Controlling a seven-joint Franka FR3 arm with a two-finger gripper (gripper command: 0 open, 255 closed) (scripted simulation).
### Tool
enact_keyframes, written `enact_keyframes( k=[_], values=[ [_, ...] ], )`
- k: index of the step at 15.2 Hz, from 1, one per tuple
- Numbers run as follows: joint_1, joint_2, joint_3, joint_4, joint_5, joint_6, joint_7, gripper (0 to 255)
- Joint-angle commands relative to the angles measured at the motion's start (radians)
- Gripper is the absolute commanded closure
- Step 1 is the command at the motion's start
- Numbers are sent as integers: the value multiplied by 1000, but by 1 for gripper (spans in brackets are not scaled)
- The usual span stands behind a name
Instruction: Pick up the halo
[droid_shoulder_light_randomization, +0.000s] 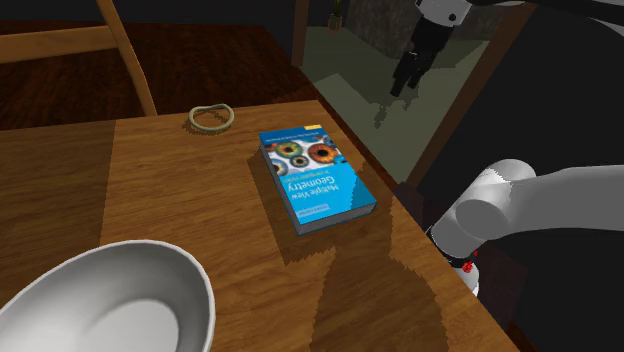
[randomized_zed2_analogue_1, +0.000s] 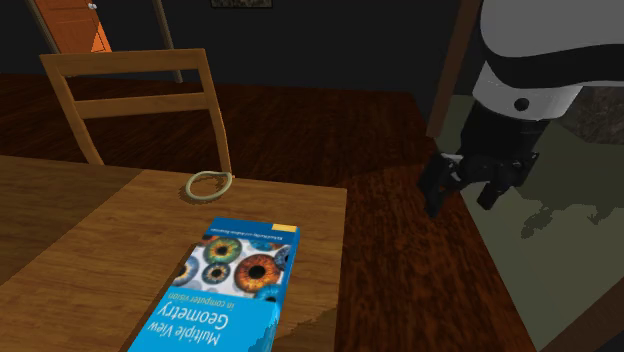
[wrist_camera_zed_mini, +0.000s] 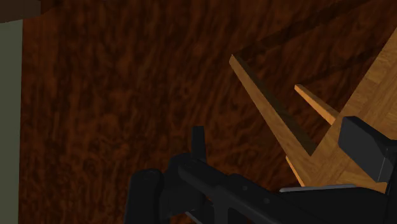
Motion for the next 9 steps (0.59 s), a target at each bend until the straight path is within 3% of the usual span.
enact_keyframes(
  k=[1, 9],
  values=[
    [0, 0, 0, 0, 0, 0, 0, 0],
    [68, 246, 109, 152, 73, 66, 87, 0]
  ],
)
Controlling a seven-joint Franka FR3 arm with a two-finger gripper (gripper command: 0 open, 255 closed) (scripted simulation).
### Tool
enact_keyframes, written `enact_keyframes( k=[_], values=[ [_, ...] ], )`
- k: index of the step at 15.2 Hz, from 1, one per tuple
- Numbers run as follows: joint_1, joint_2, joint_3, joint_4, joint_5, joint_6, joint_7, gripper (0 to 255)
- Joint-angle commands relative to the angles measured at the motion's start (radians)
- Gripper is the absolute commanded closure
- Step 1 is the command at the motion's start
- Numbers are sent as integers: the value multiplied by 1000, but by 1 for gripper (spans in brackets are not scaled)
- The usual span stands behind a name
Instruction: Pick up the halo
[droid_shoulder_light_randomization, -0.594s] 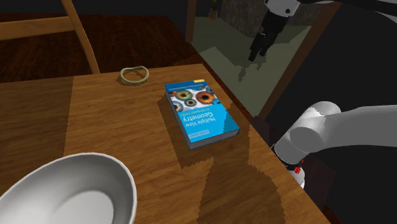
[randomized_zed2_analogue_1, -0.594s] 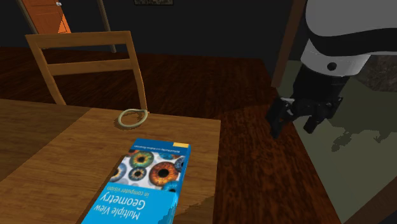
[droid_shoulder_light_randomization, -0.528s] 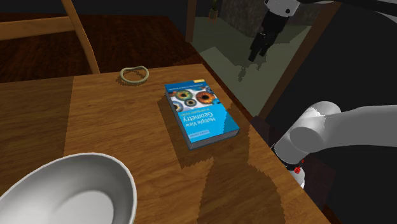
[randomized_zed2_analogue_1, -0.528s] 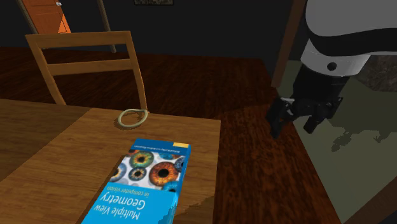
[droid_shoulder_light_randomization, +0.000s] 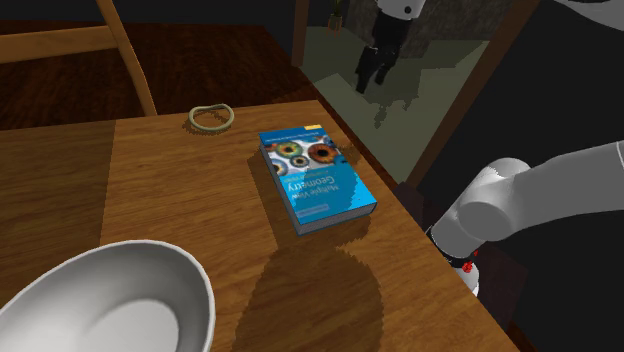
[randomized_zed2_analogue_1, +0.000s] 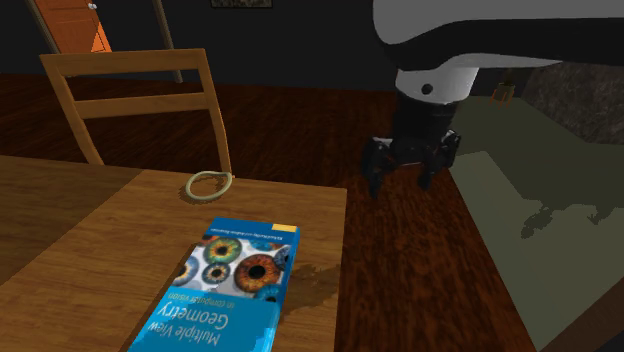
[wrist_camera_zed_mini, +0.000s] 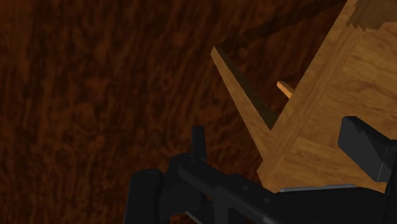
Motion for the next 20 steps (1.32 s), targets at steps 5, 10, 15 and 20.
enact_keyframes(
  k=[5, 10, 15, 20],
  values=[
    [42, 196, 81, 145, 33, 35, 69, 0],
    [73, 367, 139, 300, 36, 37, 123, 0],
    [107, 548, 191, 486, 18, 17, 181, 0],
    [155, 747, 234, 715, -20, -31, 241, 0]
  ],
)
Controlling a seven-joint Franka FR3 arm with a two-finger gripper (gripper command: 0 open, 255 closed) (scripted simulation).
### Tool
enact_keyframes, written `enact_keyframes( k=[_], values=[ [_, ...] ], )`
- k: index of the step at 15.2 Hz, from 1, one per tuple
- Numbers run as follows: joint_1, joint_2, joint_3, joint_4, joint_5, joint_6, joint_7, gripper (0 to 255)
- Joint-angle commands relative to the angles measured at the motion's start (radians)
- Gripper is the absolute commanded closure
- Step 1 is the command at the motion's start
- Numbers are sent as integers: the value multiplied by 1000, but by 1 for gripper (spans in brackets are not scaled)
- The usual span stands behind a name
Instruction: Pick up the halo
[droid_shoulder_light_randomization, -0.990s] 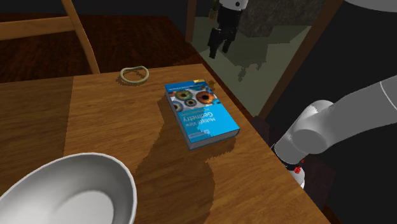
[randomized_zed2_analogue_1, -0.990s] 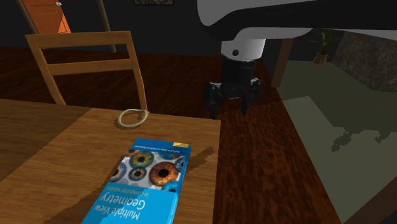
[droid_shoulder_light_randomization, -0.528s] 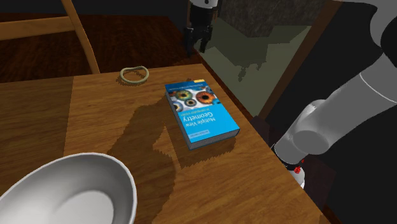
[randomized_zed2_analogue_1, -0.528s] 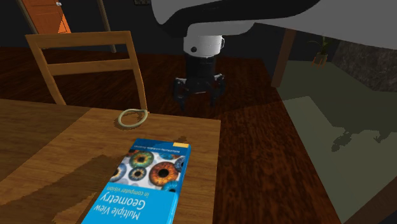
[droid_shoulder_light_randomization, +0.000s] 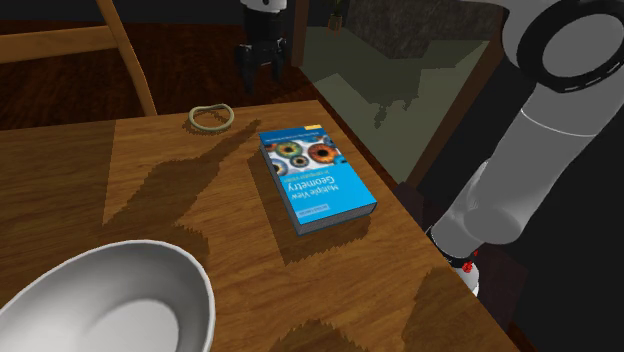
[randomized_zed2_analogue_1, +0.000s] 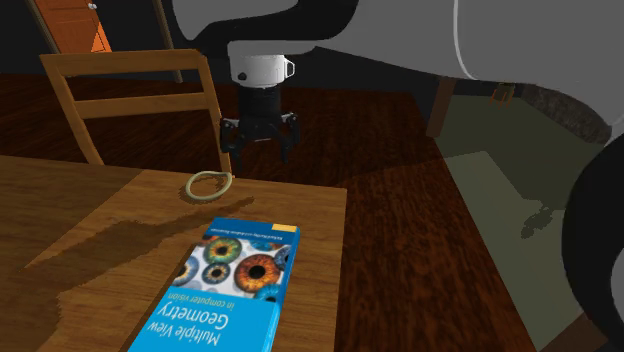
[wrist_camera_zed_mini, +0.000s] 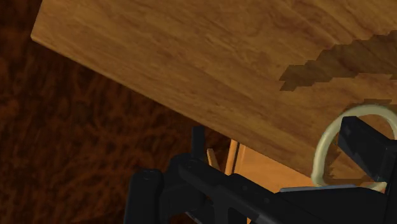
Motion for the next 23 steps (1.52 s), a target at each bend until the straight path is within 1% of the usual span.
enact_keyframes(
  k=[1, 4, 6, 7, 14, 16, 17, 23],
  values=[
    [22, 83, 14, 99, -18, -23, 21, 0],
    [66, 222, 31, 280, -51, -78, 54, 0],
    [104, 327, 39, 429, -76, -129, 73, 0],
    [106, 330, 38, 433, -76, -130, 74, 0],
    [93, 302, 36, 287, -69, -13, 64, 0],
    [93, 302, 36, 287, -69, -13, 64, 0],
    [93, 302, 36, 288, -69, -14, 65, 255],
    [93, 302, 36, 288, -69, -14, 65, 255]
  ],
)
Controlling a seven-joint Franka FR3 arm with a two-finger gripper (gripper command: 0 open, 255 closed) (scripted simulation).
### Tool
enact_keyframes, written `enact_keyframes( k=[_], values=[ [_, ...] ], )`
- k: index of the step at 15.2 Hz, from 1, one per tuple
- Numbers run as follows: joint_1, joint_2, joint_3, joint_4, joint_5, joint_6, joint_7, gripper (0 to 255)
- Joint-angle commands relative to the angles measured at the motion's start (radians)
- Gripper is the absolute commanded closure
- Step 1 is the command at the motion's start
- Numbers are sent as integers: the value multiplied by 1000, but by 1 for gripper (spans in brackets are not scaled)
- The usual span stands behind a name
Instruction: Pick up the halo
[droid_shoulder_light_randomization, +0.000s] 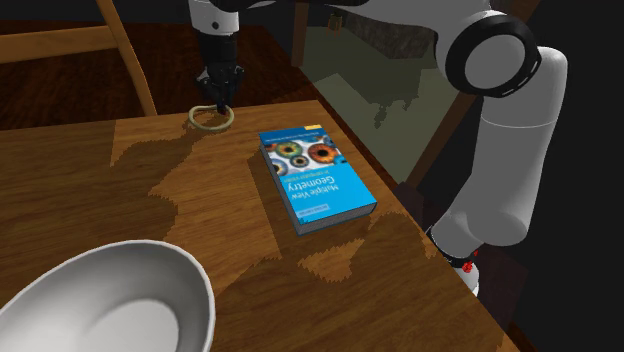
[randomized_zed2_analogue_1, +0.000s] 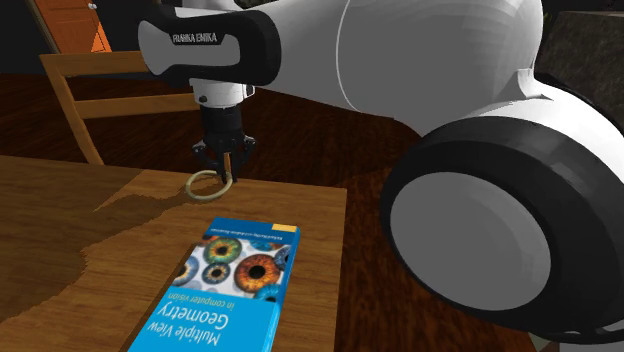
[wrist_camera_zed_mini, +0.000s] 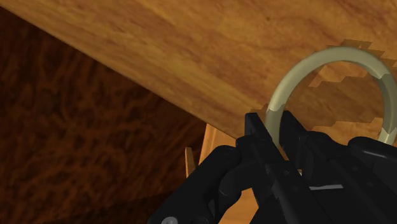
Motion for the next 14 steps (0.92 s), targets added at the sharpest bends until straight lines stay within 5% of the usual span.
enact_keyframes(
  k=[1, 14],
  values=[
    [1, 1, 1, -2, 1, 1, 0, 255],
    [24, 52, 2, 227, -13, -177, 14, 255]
  ],
)
